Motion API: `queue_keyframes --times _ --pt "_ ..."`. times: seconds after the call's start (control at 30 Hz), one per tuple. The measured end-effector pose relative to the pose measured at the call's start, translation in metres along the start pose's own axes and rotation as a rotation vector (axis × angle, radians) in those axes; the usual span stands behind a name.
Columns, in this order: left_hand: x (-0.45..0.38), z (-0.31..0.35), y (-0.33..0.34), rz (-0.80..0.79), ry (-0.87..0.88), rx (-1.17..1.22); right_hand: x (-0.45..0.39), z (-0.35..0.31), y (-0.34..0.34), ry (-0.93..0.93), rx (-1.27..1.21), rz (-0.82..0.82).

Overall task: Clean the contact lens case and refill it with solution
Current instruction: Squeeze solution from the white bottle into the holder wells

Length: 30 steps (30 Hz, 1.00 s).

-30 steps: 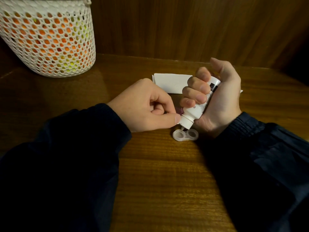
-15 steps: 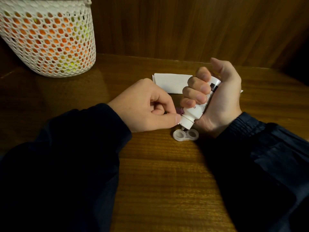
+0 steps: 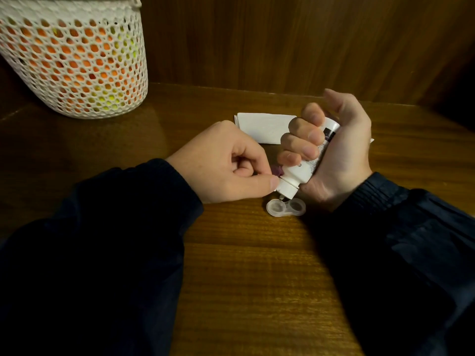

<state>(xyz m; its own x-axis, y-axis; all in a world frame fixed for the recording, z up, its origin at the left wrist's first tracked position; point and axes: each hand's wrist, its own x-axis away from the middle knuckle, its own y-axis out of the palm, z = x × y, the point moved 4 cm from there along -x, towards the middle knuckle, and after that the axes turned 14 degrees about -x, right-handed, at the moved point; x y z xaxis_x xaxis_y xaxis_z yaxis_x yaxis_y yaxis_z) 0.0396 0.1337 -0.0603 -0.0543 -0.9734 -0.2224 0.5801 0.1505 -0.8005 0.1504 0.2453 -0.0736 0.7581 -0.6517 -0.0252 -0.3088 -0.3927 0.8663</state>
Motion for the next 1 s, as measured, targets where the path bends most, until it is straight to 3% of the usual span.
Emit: queue_keyframes --times 0.43,0.67,1.0 --pt "-0.001 -0.002 0.0 0.06 0.012 -0.001 -0.001 -0.002 -0.002 0.063 -0.077 -0.102" --pt "-0.004 0.003 0.01 0.124 0.012 0.003 0.004 -0.029 0.005 -0.035 0.057 -0.084" --pt "-0.003 0.0 0.01 0.069 0.008 -0.035 0.008 -0.021 0.003 -0.024 0.111 -0.057"
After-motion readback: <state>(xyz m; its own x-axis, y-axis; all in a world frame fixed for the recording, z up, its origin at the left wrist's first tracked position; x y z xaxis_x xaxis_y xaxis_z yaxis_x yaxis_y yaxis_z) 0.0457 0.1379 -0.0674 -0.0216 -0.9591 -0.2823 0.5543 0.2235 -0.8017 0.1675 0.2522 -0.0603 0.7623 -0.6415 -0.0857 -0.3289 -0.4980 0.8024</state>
